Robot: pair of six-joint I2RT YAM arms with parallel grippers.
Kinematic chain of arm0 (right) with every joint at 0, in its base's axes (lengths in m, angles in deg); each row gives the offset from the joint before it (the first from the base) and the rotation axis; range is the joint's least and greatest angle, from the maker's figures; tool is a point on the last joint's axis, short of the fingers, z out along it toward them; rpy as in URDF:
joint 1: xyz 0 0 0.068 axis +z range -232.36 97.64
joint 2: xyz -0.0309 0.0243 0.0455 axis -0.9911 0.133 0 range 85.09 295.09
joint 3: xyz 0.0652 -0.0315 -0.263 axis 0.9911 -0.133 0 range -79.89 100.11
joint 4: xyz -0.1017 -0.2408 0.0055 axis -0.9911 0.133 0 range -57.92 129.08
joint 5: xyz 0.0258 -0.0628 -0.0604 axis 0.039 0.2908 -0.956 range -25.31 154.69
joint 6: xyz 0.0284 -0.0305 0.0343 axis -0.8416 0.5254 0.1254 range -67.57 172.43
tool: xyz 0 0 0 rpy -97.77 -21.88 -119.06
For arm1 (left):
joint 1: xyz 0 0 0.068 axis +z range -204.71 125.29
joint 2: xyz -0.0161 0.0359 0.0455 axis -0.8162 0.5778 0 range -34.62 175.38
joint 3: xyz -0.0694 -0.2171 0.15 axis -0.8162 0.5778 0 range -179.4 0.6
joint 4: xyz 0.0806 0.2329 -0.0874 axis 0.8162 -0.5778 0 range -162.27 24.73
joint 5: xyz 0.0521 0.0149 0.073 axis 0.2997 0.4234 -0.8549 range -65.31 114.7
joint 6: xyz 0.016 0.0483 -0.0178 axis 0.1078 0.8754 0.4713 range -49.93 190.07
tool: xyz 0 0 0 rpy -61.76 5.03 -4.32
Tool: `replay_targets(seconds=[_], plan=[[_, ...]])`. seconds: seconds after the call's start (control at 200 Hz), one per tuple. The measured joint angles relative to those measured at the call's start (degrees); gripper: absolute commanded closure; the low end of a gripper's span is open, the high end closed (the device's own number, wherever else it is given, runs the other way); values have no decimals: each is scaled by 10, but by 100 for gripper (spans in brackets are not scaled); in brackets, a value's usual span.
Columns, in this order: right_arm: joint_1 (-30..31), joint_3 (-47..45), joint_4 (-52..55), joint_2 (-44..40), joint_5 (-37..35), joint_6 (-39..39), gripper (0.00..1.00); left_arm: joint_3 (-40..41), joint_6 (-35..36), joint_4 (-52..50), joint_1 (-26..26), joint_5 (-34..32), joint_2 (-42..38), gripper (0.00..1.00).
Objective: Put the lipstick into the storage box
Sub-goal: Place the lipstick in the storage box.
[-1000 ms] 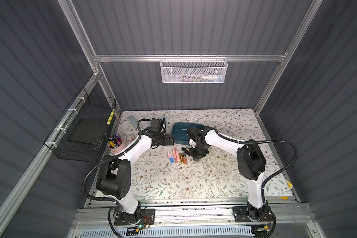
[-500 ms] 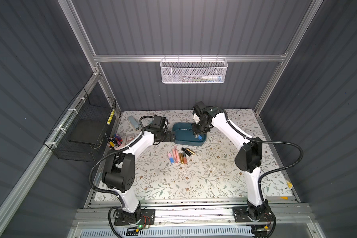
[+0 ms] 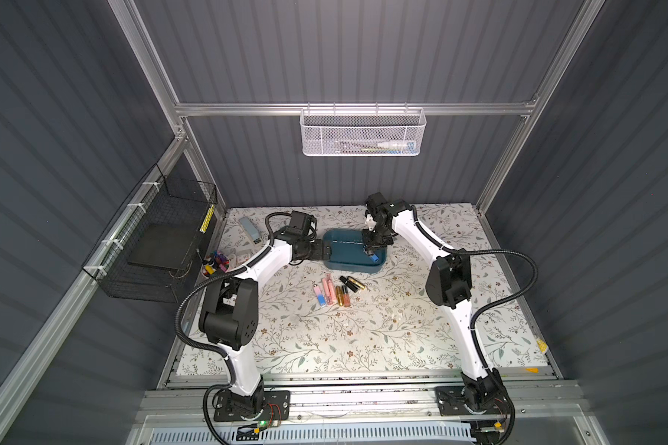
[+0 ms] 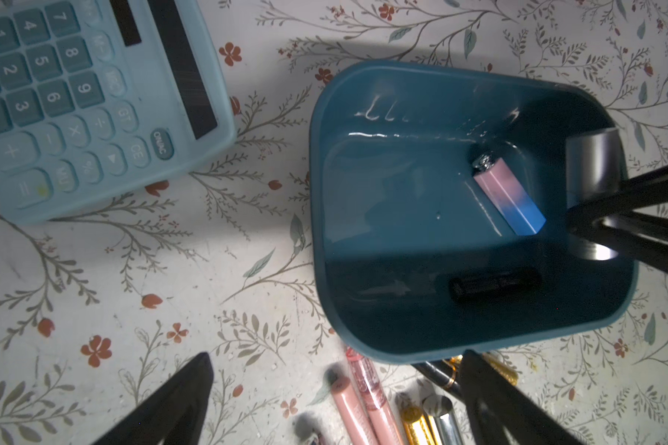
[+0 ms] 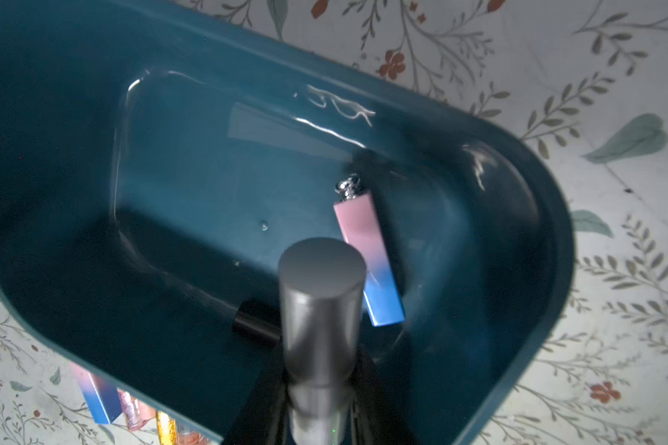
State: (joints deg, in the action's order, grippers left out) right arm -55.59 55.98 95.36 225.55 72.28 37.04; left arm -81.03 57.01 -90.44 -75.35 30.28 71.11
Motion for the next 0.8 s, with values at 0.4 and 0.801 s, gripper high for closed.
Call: replay_targets(seconds=[0.4,0.801], plan=[[-10,3,-16,31,17,4,73,-33,0,-7,0,0,31,0],[-16,3,-18,34,25,21,55,-55,0,-7,0,7,48,0]])
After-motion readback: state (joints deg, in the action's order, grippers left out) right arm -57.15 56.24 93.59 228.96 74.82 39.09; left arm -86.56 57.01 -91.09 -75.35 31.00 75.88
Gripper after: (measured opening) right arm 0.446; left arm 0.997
